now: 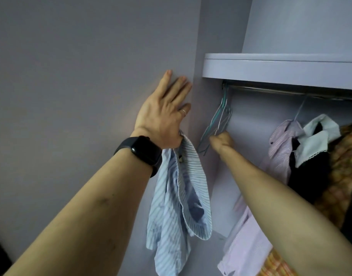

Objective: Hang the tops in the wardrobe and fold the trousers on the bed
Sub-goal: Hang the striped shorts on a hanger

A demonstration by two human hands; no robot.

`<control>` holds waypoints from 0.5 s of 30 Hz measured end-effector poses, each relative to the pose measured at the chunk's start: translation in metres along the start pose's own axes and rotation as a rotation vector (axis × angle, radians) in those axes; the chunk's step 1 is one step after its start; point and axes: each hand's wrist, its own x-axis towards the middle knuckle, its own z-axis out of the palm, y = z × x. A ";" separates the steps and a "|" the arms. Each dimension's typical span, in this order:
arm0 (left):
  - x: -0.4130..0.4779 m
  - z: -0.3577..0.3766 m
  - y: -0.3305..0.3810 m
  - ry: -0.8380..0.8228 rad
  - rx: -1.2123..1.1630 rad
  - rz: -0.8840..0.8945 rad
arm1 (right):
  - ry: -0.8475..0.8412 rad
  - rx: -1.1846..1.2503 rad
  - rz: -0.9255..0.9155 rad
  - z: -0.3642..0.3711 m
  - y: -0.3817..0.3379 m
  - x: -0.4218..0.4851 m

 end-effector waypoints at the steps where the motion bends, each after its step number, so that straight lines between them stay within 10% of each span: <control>1: 0.000 0.001 0.000 -0.001 -0.006 0.002 | 0.012 0.006 0.021 -0.003 0.000 0.000; 8: -0.004 -0.004 0.000 -0.109 -0.147 0.034 | 0.294 -0.145 0.099 -0.070 -0.023 -0.009; 15: -0.005 -0.034 -0.013 -0.227 -0.415 0.038 | 0.219 -0.208 0.101 -0.135 -0.004 -0.077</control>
